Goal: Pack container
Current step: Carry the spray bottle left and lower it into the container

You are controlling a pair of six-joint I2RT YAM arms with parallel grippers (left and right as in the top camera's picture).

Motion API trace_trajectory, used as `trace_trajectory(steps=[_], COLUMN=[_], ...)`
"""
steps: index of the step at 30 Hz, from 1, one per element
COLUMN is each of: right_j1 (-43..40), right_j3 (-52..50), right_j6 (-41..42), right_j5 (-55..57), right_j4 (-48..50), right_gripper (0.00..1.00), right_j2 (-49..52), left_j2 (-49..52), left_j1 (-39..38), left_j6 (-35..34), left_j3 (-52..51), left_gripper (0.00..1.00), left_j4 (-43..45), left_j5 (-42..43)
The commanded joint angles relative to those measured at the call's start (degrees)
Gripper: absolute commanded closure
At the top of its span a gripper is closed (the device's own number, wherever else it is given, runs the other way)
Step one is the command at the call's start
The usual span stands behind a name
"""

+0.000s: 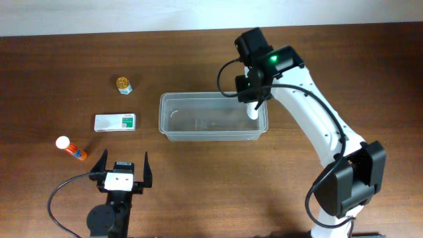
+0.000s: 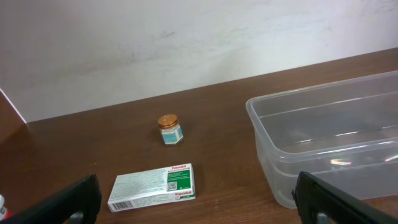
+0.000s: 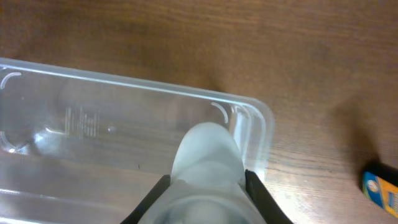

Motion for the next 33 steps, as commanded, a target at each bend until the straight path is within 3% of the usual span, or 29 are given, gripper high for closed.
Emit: trace_trajectory(steps=[1, 14, 30, 32, 33], right_j1=[1.55, 1.55, 1.53, 1.49, 1.49], right_j3=[-3.43, -19.43, -20.09, -20.09, -20.09], right_j6=[0.96, 1.36, 2.84, 2.82, 2.82], right_j5=[1.25, 1.49, 7.06, 7.06, 7.06], right_j4=[4.07, 23.19, 26.27, 26.27, 26.14], right_gripper=[0.82, 0.82, 0.81, 0.76, 0.65], right_j2=[-1.29, -1.31, -1.31, -1.31, -1.31], left_j2=[-0.28, -0.28, -0.28, -0.28, -0.28], left_j1=[0.31, 0.31, 0.31, 0.31, 0.31], left_j6=[0.92, 0.92, 0.92, 0.92, 0.92], left_j3=[-0.46, -0.46, -0.46, -0.46, -0.46], left_gripper=[0.01, 0.01, 0.01, 0.01, 0.0], left_j4=[0.07, 0.04, 0.04, 0.07, 0.07], left_j5=[-0.22, -0.24, -0.22, -0.22, -0.22])
